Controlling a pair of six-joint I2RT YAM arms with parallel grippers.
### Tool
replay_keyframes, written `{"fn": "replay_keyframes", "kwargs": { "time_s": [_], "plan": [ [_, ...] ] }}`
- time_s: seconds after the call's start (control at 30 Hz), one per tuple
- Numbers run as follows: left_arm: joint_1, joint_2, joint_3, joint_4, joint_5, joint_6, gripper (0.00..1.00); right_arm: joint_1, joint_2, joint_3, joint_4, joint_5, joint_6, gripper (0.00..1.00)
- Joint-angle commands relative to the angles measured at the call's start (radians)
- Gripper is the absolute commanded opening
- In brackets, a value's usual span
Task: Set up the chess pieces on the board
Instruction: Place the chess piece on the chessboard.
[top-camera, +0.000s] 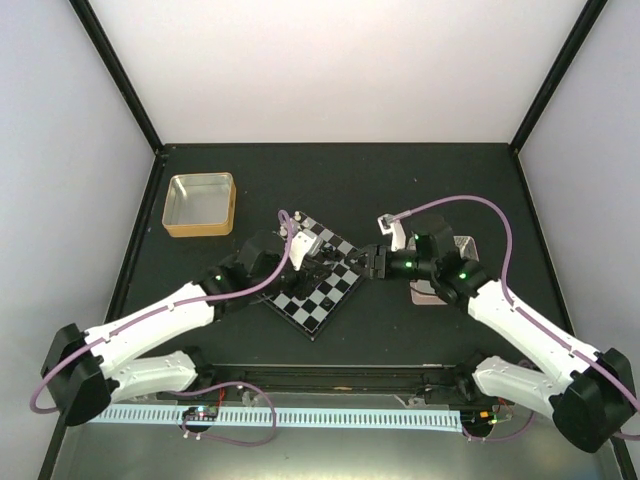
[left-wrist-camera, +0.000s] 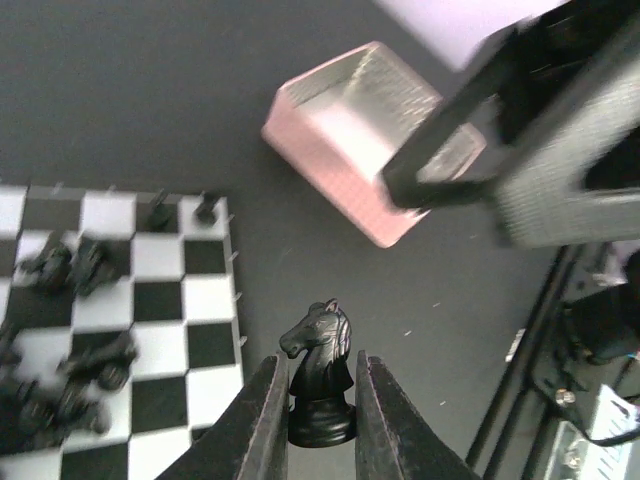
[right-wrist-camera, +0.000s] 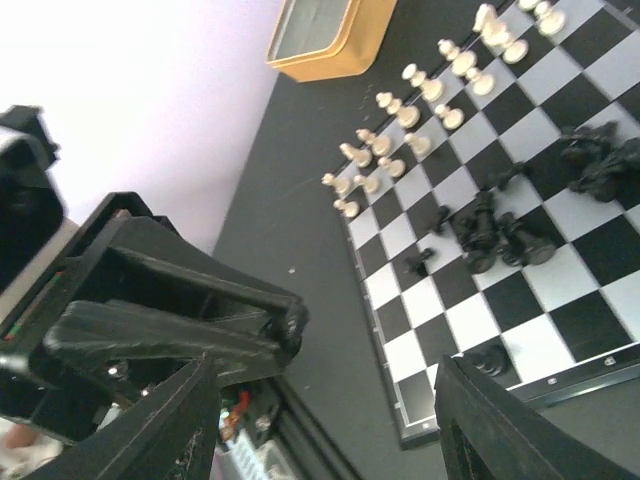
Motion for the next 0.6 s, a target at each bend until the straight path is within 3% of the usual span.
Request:
{"fn": "replay_keyframes", "kwargs": {
  "time_s": [0.0,0.33,0.57],
  "plan": [
    [0.004,-0.064,-0.011,0.187,0.159,0.167,0.08,-0.027,-0.015,0.041,0.019,-0.227,0.056,0.60],
    [0.005,-0.083,0.011,0.227,0.234,0.251,0.08,-0.028,-0.019,0.057,0.089,-0.312,0.110,0.48],
    [0.005,-0.083,-0.003,0.247,0.259,0.245,0.08,-0.028,0.011,0.048,0.098,-0.308,0.123,0.32]
  ]
}}
